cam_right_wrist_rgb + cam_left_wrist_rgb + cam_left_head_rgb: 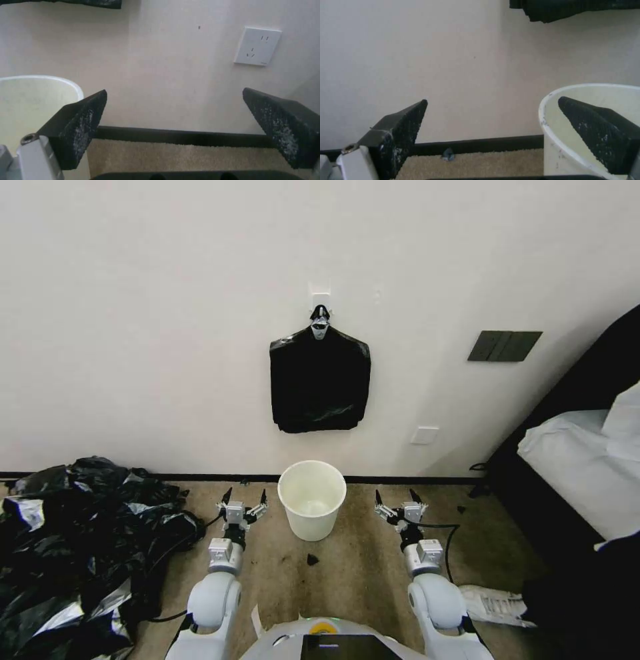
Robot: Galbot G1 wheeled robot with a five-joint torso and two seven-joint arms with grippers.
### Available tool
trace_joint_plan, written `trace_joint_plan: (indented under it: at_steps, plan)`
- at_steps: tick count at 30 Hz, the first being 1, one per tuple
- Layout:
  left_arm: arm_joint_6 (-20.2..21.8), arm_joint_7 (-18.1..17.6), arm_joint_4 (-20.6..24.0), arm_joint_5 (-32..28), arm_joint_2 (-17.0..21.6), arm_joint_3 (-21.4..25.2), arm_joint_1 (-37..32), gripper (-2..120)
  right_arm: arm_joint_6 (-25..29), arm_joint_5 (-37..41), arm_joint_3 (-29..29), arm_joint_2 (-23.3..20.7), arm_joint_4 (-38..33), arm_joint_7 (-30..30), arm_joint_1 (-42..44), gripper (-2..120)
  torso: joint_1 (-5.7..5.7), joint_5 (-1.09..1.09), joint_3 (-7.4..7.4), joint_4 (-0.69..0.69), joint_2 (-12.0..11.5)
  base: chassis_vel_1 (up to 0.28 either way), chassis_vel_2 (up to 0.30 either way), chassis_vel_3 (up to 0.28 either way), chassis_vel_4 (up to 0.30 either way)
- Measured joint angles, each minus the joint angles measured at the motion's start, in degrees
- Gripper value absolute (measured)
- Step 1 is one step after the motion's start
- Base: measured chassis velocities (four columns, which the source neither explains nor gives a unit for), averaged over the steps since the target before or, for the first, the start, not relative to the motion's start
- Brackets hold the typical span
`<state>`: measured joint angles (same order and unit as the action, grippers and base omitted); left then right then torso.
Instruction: Place a trash bag onto the trash bin.
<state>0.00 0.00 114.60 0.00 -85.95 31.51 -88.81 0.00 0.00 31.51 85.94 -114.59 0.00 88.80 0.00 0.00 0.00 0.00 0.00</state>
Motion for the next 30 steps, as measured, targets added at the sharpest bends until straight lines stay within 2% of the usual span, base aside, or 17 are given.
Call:
trace_joint_plan:
  at_steps: [30]
  plan:
    - [0.0, 0.0, 0.0, 0.0, 0.0, 0.0, 0.0, 100, 0.0, 0.0, 0.0, 0.0, 0.0, 0.0, 0.0, 100, 0.00, 0.00, 0.00, 0.00, 0.0, 0.000, 0.000, 0.000, 0.000]
